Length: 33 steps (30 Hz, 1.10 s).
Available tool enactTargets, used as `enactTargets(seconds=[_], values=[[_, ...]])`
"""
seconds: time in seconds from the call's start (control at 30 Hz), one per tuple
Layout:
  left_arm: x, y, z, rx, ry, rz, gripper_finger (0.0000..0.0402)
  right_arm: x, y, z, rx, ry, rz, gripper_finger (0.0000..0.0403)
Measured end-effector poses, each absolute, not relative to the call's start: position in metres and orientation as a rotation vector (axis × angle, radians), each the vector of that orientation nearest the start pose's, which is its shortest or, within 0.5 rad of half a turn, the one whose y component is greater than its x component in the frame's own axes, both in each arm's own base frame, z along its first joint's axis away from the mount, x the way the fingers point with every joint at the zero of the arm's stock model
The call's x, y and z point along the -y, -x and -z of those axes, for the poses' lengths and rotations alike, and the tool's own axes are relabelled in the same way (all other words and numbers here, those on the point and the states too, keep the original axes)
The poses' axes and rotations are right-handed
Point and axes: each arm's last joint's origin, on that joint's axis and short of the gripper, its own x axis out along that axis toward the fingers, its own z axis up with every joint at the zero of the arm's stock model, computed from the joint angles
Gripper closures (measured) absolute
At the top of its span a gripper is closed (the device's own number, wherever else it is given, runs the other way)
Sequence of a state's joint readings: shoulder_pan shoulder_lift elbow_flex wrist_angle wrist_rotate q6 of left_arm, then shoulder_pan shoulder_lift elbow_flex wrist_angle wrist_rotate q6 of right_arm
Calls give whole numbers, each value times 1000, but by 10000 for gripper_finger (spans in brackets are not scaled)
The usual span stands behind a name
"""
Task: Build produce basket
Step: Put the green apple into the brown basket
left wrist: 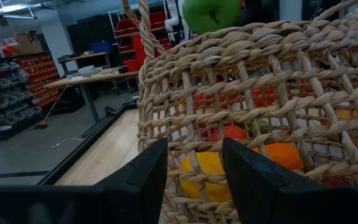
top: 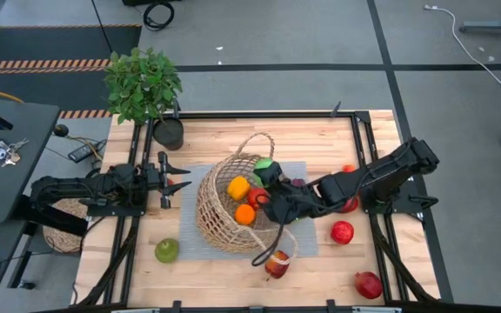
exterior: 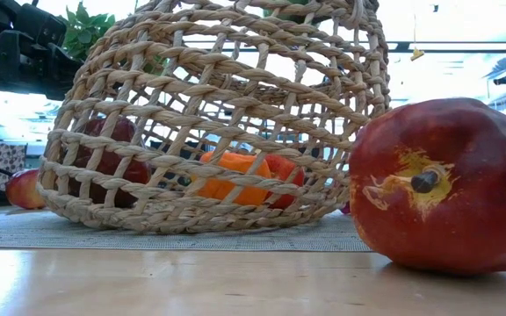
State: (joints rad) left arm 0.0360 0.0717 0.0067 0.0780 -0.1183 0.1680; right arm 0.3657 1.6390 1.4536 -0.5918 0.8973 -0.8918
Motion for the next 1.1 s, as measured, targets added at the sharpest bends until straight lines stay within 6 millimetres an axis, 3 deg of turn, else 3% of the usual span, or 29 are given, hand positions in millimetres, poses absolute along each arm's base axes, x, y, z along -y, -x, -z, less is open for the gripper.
enactTargets(seconds=[0.27,0.57,0.87,1.1], values=[[-7,-101,-168,0,-167,-155,241,-105,-337,-322,-813,1231,208,54],[-7,-101,-168,1,-167,-155,241,-82,-349,-324,-706,765,295,54],[-7,-101,-168,1,-167,-155,241,-51,-359,-320,-663,63,229,54],[-7,-101,-168,0,-168,-155,241,-39,-363,-320,-635,-322,239,54]])
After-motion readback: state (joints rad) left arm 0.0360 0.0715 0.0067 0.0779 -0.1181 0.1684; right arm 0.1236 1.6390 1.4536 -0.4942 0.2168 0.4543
